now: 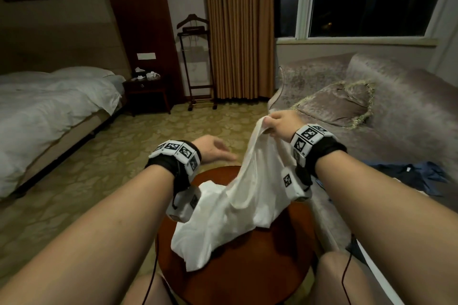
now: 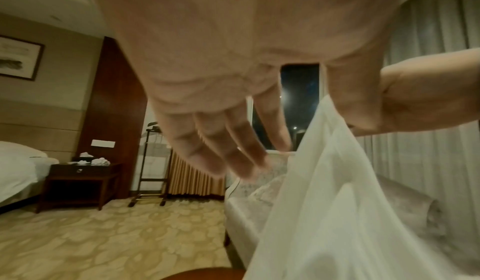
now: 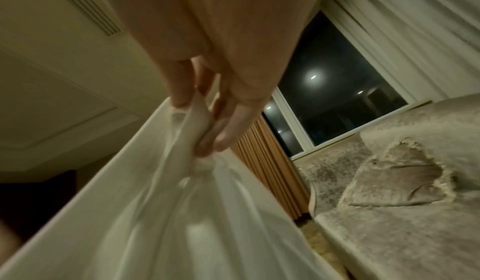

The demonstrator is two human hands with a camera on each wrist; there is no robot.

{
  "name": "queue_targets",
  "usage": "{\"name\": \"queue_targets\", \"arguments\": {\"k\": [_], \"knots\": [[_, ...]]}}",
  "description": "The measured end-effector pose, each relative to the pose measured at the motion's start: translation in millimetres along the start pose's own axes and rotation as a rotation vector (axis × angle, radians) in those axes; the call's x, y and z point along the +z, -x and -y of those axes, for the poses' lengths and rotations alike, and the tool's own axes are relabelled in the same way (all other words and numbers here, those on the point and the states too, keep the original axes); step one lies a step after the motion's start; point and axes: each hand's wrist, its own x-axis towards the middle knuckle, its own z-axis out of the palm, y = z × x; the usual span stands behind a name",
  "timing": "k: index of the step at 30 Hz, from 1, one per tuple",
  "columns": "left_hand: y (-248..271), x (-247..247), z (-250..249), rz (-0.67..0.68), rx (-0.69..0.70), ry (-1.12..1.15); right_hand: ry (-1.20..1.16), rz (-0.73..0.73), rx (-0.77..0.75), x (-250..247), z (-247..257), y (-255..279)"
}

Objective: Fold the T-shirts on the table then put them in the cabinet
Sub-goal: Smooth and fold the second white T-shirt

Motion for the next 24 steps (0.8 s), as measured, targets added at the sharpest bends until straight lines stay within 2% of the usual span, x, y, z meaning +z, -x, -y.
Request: {"name": "queue_targets", "arguments": {"k": [2,5,8,11,14,18,20,24], "knots": [[-3.6,-1.8,-16.1,-0.142,0.1,0.111,-0.057,0.143,-0.033,8.4,13.2,5.2],[-9.9,-6.0,-37.5,-0.163,0.188,0.28,-0.158,0.271,-0.057,14.4,28.4,9.1],[-14.8,-8.1,-45.3,-0.154,0.185,0.225,-0.296,0.284,-0.053,13.3,35.8,9.4],[-17.7,-5.2,-42.1,-0.235,0.132,0.19,-0.419,0.222,0.012,8.4,31.7,9.7],[-19.0,-3.6,-36.3,-0.346,0.146,0.309,-0.228,0.186,0.102,8.9,15.9,14.5],[-16.1,-8.3,-40.2,-0.432,0.18,0.461,0.171,0.373,0.238,19.2,-10.4,24.7],[-15.0,-12.2,-42.9,-0.496,0.18,0.517,0.267,0.427,0.276,24.6,-17.1,26.4],[-13.1,-20.8,-44.4,-0.617,0.151,0.5,0.418,0.432,0.291,30.3,-24.9,26.3]]}}
